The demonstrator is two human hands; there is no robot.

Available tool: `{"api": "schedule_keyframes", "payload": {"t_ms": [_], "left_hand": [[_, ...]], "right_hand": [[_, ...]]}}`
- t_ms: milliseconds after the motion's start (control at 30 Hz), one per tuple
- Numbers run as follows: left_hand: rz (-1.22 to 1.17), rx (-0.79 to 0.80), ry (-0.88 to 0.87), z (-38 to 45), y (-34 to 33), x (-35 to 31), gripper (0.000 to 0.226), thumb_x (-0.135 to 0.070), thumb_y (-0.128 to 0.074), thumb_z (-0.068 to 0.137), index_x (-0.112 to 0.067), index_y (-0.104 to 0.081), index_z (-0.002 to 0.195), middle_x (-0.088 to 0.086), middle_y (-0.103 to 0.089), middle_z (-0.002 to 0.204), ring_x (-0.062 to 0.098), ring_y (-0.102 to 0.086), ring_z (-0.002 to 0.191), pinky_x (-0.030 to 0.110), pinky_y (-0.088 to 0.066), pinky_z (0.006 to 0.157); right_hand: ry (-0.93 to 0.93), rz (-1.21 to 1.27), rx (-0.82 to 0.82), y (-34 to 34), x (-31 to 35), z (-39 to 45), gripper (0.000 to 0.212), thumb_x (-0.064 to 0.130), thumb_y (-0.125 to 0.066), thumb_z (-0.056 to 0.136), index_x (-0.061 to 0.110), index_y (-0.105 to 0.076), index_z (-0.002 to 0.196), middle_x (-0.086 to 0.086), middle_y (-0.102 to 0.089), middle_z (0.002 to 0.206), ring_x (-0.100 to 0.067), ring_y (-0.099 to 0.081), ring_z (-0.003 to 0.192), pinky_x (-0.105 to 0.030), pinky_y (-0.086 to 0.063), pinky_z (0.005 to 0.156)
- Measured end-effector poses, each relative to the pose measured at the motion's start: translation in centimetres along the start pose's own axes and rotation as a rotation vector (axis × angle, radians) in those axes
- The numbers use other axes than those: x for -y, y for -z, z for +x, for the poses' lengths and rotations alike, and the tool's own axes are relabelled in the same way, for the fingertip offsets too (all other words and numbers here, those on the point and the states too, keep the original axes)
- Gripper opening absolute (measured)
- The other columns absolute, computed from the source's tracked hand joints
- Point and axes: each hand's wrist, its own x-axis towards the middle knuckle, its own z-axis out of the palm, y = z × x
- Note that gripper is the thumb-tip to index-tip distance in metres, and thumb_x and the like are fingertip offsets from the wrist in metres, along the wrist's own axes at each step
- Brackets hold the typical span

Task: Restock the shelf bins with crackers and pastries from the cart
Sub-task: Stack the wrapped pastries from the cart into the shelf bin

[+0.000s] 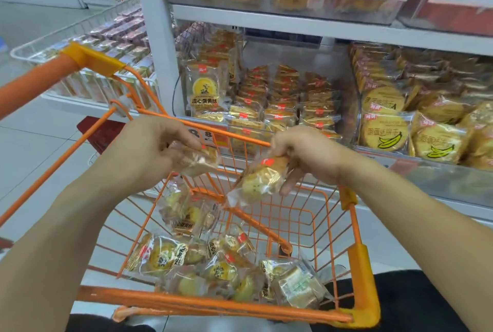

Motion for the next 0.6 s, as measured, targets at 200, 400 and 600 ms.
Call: {"api": "schedule_keyframes", "payload": {"t_ms": [200, 400, 600], "left_hand": [[-0.245, 0.043, -0.179, -0.8, 0.5, -1.6, 0.031, 0.008, -0.066, 0.085, -0.019, -0.077, 0.074, -0.017, -0.076, 0.094, 0.0, -0.069, 0.097, 0.029, -0.058, 0.083], [-0.479, 0.06, -0.225, -1.0, -1.0, -2.7, 0.034, 0.022, -0.057, 0.085, -0.003, -0.075, 0.074, -0.005, -0.074, 0.109, 0.004, -0.066, 0.108, 0.017, -0.057, 0.072], [-0.663, 0.062, -0.064, -0.3, -2.8, -2.4, 0.024, 0.01, -0.06, 0.089, -0.002, -0.075, 0.074, 0.003, -0.075, 0.11, 0.018, -0.073, 0.098, 0.027, -0.06, 0.074]], "right_hand": [[0.153, 0.437, -0.122, 1.5, 0.7, -1.1, 0.009, 0.02, -0.054, 0.055, 0.013, -0.049, 0.058, -0.014, -0.056, 0.068, -0.02, -0.048, 0.05, -0.028, -0.04, 0.053], [0.051, 0.698, -0.118, 1.9, -0.1, -0.7, 0.062, 0.024, -0.047, 0.078, -0.008, -0.06, 0.129, -0.021, -0.059, 0.113, -0.034, -0.06, 0.091, -0.051, -0.047, 0.091], [0.086, 0.873, -0.198, 0.9, -0.3, -0.3, 0.04, 0.016, -0.058, 0.096, -0.008, -0.059, 0.128, -0.025, -0.065, 0.125, -0.033, -0.065, 0.108, -0.042, -0.061, 0.086]]}}
